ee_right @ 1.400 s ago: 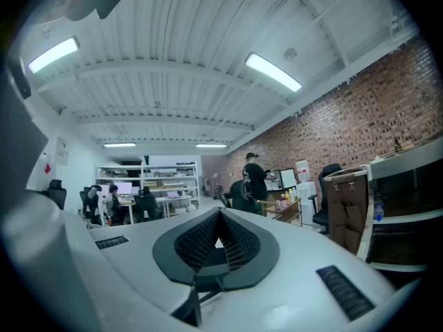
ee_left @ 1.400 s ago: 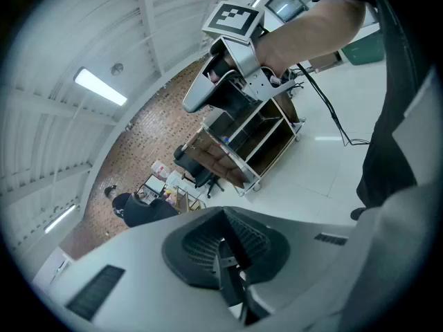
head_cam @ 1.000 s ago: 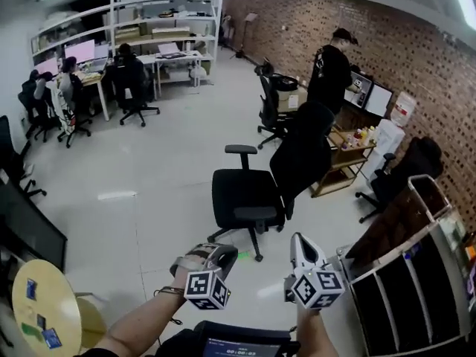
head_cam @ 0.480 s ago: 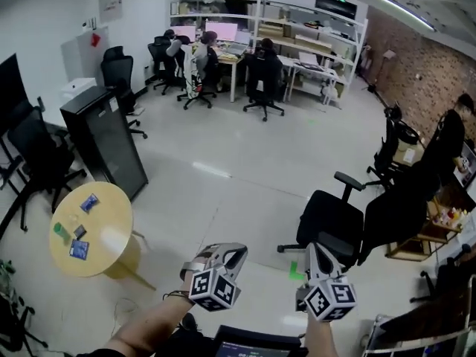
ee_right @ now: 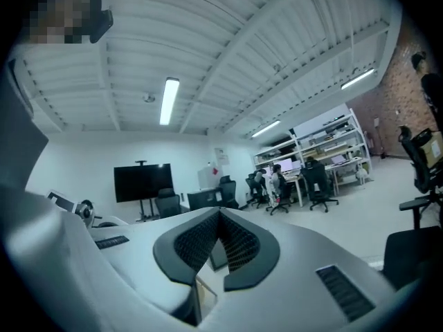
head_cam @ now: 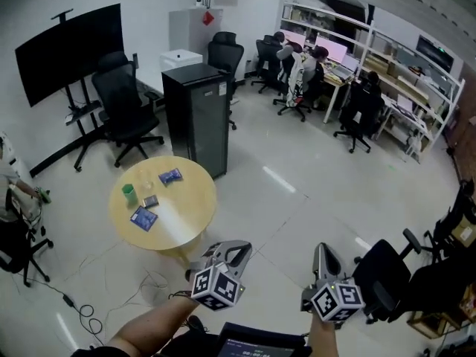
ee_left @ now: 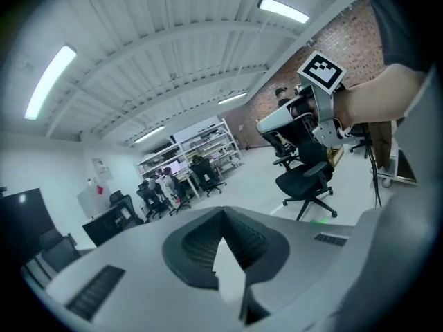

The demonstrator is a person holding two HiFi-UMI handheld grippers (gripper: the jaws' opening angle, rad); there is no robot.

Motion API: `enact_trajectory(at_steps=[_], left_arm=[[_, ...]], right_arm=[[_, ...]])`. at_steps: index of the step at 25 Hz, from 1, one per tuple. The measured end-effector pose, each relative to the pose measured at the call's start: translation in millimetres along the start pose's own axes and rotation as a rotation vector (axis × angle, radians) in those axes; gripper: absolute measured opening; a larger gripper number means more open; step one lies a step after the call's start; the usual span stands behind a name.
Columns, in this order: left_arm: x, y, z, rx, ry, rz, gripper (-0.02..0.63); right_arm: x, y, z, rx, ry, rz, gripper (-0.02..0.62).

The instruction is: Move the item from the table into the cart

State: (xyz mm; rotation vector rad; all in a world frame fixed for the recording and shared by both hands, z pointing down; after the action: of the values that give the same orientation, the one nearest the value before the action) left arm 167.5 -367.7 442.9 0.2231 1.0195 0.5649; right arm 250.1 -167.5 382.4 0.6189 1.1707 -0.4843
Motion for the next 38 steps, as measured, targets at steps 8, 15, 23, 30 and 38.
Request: enact_trajectory(at_steps=[8, 15, 23, 30, 38], left_arm=[[-189, -191, -80, 0.19, -0.077, -0.279, 0.015], [-317, -283, -136, 0.364, -0.154, -0.554, 0.015], [-402, -368, -153, 0.587, -0.174, -0.774, 0.015], [-417, -431, -129, 0.689, -0.223, -0.862, 0.015], [-464, -531, -95, 0.683, -0.155, -0.904, 0.015]], right_arm=[[-19, -222, 185, 0.23, -0.052, -0.075, 0.0], [-36, -359, 284, 0.432, -0.131, -0.162, 0.0], [-50, -443, 410, 0.649, -0.222, -0.197, 0.0], [-24, -468, 525, 0.791, -0.254, -0.304, 0.0], [-39, -533, 654, 0.825, -0.364, -0.456, 0.034]])
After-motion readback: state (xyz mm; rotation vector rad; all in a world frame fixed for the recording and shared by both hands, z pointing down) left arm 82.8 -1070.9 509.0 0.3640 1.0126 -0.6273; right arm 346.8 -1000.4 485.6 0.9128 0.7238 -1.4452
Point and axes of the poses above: the fingertips, and each gripper's own axes: z forward along the fingers, y to its right, x out of its top, the point moved 5 cm from there along -z, backward along the fingers, and after that the axes turned 13 degrees about -y, right-handed, at the moved point
